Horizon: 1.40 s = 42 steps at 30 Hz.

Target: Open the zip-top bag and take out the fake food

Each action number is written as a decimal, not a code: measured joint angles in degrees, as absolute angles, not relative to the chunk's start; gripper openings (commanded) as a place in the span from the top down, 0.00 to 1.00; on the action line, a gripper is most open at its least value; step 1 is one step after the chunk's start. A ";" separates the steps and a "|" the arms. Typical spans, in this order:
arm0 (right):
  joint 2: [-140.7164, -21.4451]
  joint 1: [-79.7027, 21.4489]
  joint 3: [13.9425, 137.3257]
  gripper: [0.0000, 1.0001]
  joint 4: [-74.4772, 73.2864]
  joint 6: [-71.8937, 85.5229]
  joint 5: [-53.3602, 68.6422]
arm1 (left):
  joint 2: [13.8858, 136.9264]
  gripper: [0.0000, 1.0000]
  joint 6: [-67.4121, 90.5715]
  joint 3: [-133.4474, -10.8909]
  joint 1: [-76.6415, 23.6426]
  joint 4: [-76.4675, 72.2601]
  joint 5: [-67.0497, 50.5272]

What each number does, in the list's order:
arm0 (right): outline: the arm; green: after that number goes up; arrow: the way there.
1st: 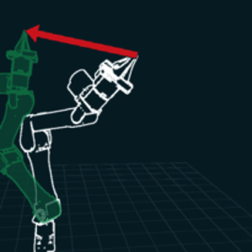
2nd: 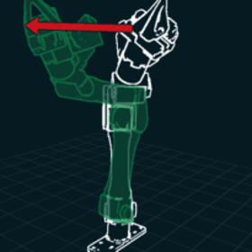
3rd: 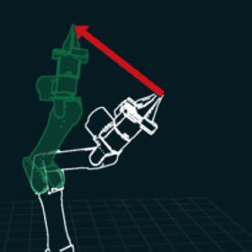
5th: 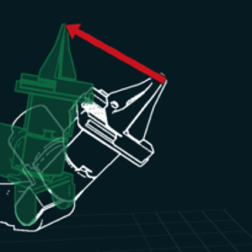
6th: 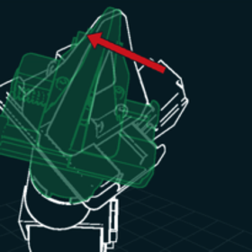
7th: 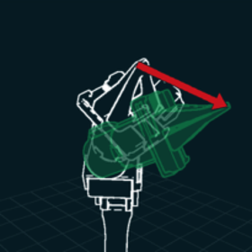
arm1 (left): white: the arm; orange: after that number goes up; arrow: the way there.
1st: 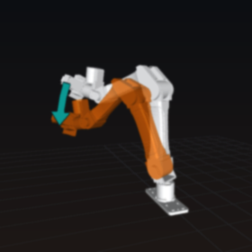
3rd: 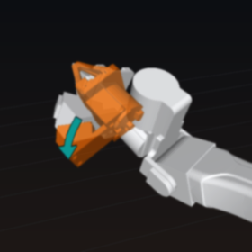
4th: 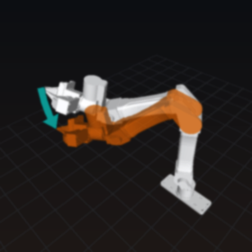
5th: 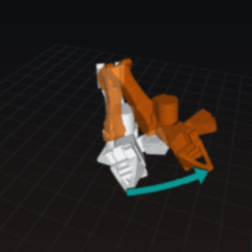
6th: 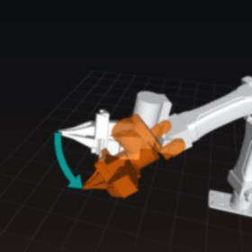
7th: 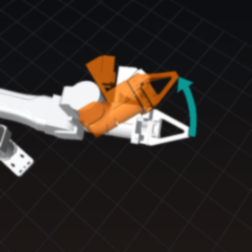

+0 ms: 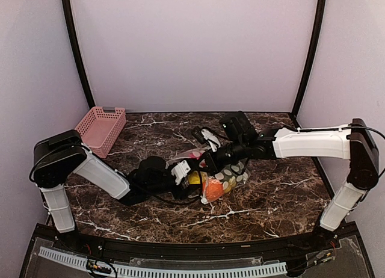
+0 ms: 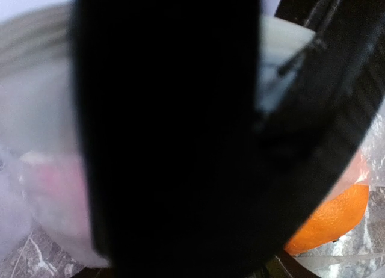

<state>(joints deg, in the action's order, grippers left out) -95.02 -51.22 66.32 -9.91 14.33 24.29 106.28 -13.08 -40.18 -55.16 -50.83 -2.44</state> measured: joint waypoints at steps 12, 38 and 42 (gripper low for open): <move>-96.60 -50.59 64.99 1.00 -10.44 15.05 22.20 | 111.02 0.27 -12.84 -42.26 -55.13 -50.74 -2.46; -93.78 -51.64 64.58 1.00 -9.04 15.07 19.90 | 100.09 0.68 -14.57 -37.06 -55.16 -50.04 -2.52; -91.02 -51.11 64.58 1.00 -9.21 14.96 17.61 | 98.61 0.68 -14.61 -36.23 -55.16 -50.02 -3.11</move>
<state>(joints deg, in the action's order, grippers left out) -91.02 -51.11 64.58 -9.21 14.96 17.61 98.61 -14.61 -36.23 -55.16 -50.02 -3.11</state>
